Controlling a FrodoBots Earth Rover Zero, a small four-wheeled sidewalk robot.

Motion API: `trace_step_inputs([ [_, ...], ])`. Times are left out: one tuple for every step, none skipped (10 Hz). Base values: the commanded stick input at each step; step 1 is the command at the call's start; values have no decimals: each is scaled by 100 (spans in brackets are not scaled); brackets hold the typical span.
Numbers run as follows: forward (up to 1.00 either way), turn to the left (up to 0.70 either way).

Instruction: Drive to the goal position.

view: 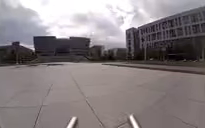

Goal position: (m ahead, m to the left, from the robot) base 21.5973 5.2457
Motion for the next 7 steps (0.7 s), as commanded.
trace_step_inputs([
  [70, 1],
  [70, 1],
  [70, 1],
  [70, 1],
  [70, 1],
  [70, 1],
  [70, 1],
])
